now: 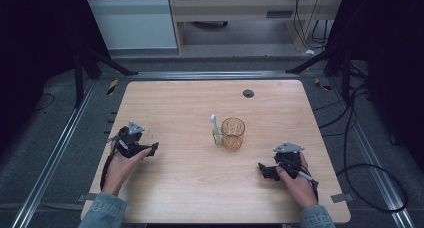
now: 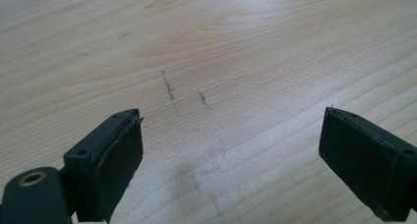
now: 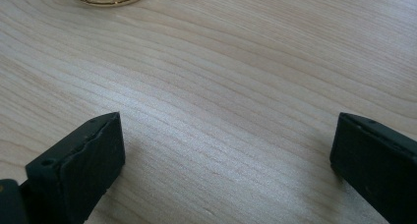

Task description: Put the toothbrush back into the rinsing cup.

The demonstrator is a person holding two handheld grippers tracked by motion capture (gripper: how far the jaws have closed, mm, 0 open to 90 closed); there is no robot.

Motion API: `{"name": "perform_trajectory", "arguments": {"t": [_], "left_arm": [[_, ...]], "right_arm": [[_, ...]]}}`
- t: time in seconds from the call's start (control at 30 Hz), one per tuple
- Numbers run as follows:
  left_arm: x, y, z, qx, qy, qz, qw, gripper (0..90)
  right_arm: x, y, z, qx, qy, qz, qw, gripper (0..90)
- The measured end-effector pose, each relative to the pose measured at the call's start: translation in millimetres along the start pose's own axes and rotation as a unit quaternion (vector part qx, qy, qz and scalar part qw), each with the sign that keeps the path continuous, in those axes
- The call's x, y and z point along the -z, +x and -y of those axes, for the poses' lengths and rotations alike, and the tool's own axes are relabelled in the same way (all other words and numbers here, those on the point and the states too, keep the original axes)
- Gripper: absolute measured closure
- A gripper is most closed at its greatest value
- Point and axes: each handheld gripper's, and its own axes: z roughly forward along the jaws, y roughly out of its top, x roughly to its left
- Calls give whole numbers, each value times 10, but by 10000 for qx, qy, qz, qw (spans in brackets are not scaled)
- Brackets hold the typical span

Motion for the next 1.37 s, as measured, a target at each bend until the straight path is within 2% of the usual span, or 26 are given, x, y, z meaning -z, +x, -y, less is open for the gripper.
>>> {"name": "perform_trajectory", "arguments": {"t": [0.5, 0.63, 0.83, 1.0, 1.1, 1.2, 1.37], "left_arm": [[-206, 62, 56, 123, -31, 89, 9999, 77], [-252, 74, 89, 177, -43, 182, 9997, 72], [-331, 62, 116, 161, 162, 196, 9995, 56], [-353, 87, 143, 314, 80, 246, 9992, 39], [-361, 97, 174, 343, -70, 229, 9991, 29], [-358, 106, 178, 339, -66, 218, 9992, 28], [-356, 111, 185, 460, 1, 113, 9989, 0]], "right_arm": [[0, 0, 0, 0, 0, 1, 10000, 4], [-1, 1, 0, -1, -1, 2, 10000, 4], [0, 0, 0, 1, -1, 0, 10000, 3], [0, 0, 0, 1, -1, 1, 10000, 4], [0, 0, 0, 1, -1, 1, 10000, 4], [0, 0, 0, 1, -1, 1, 10000, 4], [0, 1, 0, 4, -1, 0, 10000, 4]]}}
